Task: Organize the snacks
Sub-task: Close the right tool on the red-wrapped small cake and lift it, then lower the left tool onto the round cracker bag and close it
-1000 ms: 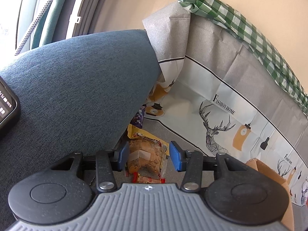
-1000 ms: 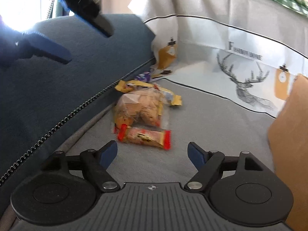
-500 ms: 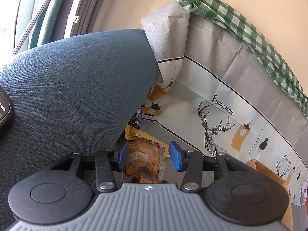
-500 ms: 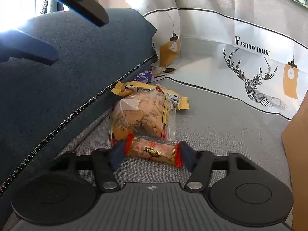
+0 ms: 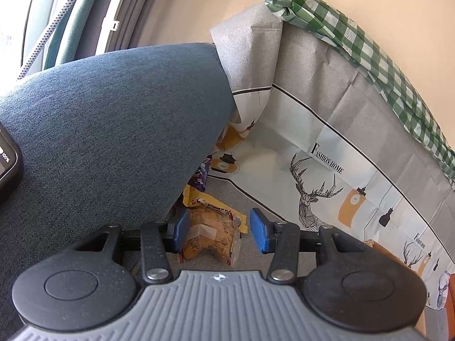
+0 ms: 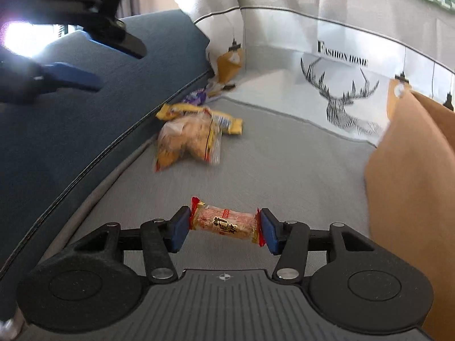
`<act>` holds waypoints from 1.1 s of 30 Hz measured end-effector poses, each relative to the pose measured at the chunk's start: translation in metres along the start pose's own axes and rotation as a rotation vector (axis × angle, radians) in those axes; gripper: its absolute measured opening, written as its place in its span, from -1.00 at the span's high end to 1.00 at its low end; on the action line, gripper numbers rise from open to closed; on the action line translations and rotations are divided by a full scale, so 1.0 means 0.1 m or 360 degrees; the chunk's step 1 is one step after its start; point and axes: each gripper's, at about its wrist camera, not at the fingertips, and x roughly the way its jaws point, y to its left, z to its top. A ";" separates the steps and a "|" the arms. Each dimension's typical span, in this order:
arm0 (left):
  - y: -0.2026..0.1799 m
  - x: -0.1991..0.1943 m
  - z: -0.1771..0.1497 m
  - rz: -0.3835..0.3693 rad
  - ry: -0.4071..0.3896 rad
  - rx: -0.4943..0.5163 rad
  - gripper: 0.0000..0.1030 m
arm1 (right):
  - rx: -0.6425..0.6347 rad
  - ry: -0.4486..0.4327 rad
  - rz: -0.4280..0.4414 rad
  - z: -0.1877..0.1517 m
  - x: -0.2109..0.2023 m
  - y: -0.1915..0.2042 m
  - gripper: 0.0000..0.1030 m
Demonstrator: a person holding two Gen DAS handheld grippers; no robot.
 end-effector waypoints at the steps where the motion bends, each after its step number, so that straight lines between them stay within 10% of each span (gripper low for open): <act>1: 0.00 0.00 0.00 -0.0002 0.0000 -0.0003 0.00 | -0.0012 0.0005 0.0010 -0.02 -0.12 -0.02 -0.06; 10: 0.01 -0.03 0.05 0.0021 -0.0055 -0.0015 0.13 | -0.0011 0.0032 0.0099 -0.44 -0.78 -0.04 -0.06; 21: -0.29 0.15 -0.01 0.0089 -0.0055 0.0220 0.35 | -0.0031 0.0128 -0.0035 -0.58 -0.49 -0.15 -0.06; 33: -0.62 0.99 -0.25 0.0320 0.0184 0.0535 -0.67 | 0.0004 0.0199 -0.0004 -0.58 -0.38 -0.17 -0.07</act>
